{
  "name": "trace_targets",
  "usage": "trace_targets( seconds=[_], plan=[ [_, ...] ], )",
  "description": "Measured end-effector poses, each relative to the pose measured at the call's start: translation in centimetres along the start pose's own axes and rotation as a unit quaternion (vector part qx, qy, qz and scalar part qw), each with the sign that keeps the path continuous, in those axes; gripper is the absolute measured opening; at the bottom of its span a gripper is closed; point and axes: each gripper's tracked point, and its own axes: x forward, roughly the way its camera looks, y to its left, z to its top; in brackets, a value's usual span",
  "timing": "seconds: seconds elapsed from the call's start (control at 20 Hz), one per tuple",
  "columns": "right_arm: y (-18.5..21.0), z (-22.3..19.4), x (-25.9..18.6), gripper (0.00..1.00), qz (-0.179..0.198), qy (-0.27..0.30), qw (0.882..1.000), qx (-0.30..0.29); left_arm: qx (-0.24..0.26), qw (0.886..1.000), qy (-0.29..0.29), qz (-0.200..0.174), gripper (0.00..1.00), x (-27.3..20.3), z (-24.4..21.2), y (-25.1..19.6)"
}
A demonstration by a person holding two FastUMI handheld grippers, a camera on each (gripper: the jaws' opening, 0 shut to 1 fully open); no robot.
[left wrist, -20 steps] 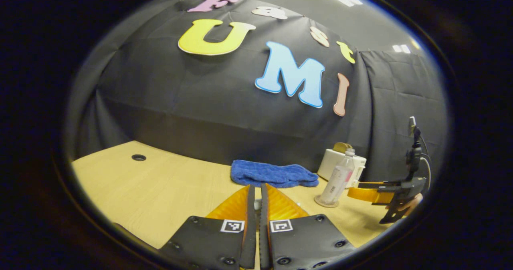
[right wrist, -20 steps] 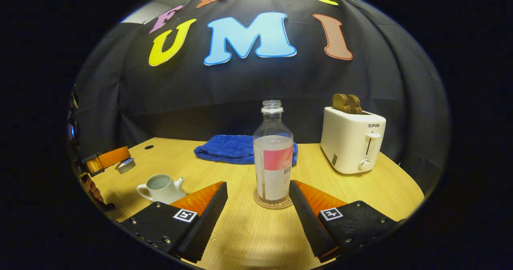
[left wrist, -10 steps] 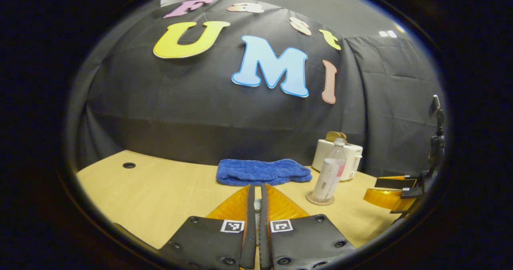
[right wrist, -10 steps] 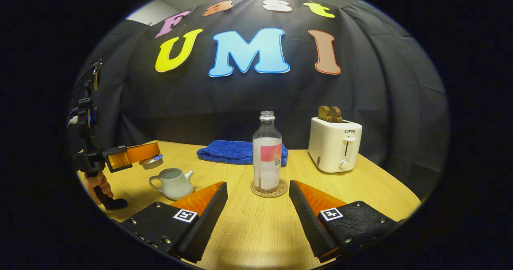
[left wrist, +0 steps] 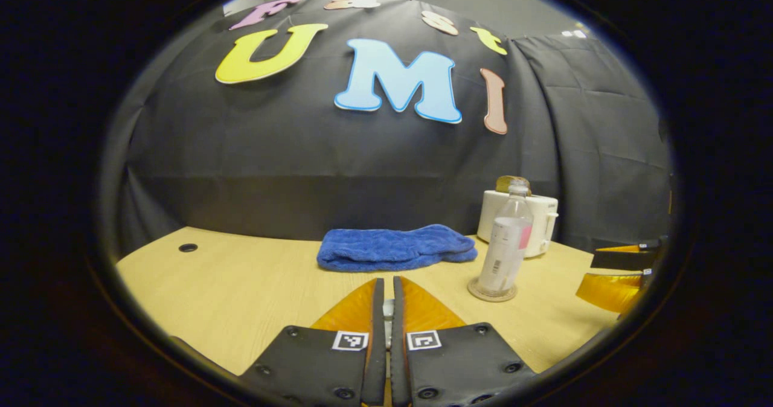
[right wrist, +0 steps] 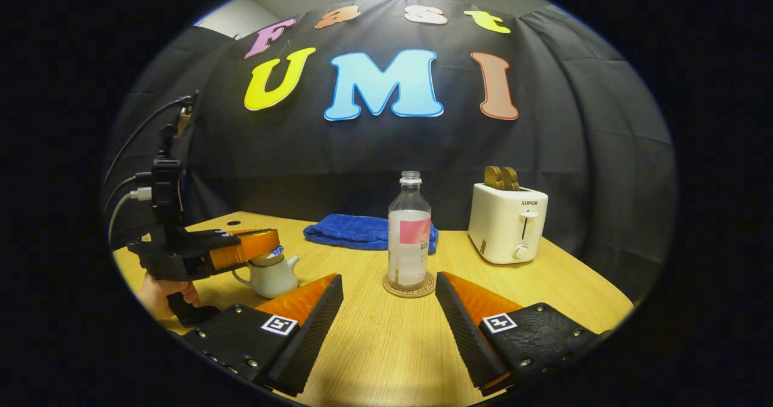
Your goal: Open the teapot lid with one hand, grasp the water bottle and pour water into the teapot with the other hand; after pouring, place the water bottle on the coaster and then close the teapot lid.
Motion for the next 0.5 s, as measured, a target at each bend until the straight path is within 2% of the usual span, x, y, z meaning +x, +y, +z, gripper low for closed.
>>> trace_targets(
  seconds=[0.5],
  plan=[
    [0.3, -0.4, 0.2, 0.96, 0.005, 0.004, 1.000, -0.001, 0.005, 1.000, 0.015, 0.010, 0.10, 0.0, -0.9, 0.1]
  ],
)
